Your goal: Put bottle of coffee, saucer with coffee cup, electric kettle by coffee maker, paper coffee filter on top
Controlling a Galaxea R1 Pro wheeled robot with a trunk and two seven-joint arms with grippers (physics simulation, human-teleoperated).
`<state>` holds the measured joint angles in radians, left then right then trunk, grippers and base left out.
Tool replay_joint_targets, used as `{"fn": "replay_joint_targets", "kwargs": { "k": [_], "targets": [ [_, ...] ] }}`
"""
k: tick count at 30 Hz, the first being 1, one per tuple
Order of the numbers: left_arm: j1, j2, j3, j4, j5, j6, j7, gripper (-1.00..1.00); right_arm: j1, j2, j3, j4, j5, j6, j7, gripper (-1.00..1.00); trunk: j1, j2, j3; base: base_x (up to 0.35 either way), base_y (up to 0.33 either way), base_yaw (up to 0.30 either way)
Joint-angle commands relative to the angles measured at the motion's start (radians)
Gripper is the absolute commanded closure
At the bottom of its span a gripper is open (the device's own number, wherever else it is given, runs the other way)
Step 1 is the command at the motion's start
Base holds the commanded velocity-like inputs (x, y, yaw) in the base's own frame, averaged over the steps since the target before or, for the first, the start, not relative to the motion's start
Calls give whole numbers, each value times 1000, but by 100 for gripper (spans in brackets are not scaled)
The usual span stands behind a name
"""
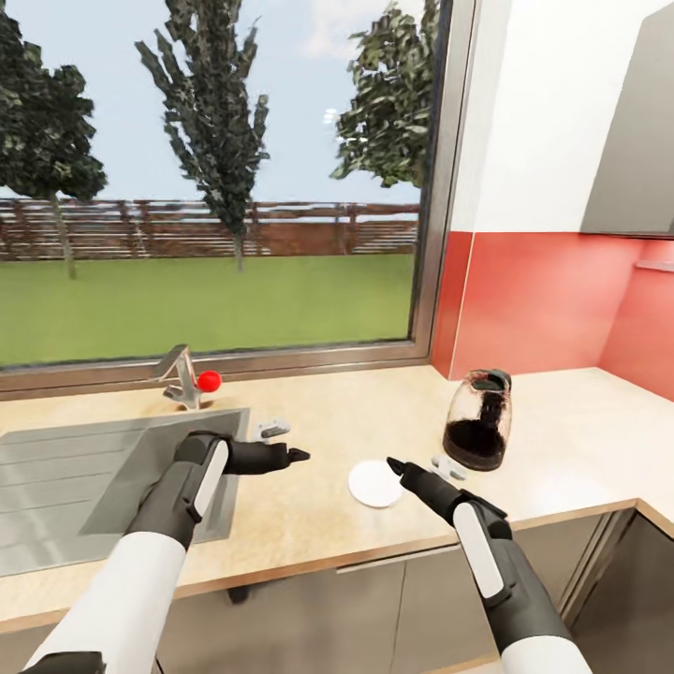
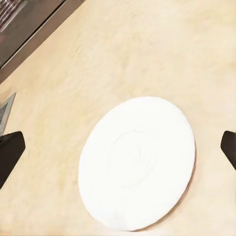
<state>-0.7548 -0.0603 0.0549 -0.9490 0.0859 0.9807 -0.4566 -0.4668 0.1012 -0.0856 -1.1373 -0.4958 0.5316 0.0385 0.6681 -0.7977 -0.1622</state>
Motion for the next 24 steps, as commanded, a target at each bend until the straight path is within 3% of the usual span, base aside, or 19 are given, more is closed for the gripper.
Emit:
{"fn": "replay_joint_targets", "kwargs": {
  "k": [1, 9, 24],
  "targets": [
    [-1, -1, 3, 4, 9, 9, 7, -100, -1, 1, -4, -1, -7, 7, 4, -100, 0, -1, -2, 105, -4, 0],
    [1, -15, 5, 30, 9, 8, 24, -100, 2, -1, -4, 26, -41, 8, 6, -100, 0, -1, -2, 201, -20, 0],
    [1, -21, 7, 131, 7, 7, 48, -100, 2, -1, -3, 98, -46, 50, 8, -100, 0, -1, -2, 11, -2, 0]
  ]
}}
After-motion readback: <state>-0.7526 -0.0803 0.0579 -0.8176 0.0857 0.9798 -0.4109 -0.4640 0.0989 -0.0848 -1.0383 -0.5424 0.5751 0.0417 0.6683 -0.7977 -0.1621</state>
